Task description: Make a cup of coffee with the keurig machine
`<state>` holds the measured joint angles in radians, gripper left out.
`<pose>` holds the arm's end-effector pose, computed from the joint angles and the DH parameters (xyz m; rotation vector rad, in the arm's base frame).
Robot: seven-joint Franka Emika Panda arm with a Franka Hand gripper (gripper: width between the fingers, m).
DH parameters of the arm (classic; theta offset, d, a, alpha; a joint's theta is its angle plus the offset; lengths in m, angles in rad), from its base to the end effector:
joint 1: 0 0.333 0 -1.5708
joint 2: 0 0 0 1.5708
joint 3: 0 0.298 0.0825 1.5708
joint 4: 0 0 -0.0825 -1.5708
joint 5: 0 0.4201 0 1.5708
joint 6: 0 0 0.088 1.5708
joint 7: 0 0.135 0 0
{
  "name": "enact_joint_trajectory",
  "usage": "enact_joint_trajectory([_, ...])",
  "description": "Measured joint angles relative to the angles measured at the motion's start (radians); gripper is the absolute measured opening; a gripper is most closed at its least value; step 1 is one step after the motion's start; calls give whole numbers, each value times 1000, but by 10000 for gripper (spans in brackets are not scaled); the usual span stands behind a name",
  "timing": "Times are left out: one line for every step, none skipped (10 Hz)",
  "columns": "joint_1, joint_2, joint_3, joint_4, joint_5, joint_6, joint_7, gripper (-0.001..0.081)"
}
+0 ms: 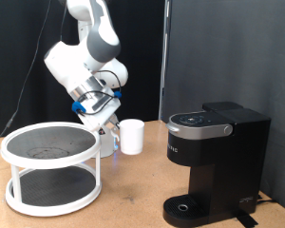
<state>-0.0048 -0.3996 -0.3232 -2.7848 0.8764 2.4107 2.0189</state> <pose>0.3947 -0.0943 0.2594 -0.1782 2.6086 0.7444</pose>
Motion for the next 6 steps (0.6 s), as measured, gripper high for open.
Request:
enact_joint_trajectory([21, 44, 1, 5, 35, 33, -29, 3])
enact_joint_trajectory([40, 87, 1, 13, 70, 56, -59, 3])
enact_joint_trajectory([58, 130, 1, 22, 113, 77, -96, 3])
enact_joint_trajectory([73, 170, 2, 35, 157, 90, -133, 3])
enact_joint_trajectory([85, 208, 2, 51, 200, 101, -165, 3])
enact_joint_trajectory([94, 244, 6, 68, 237, 113, -191, 3])
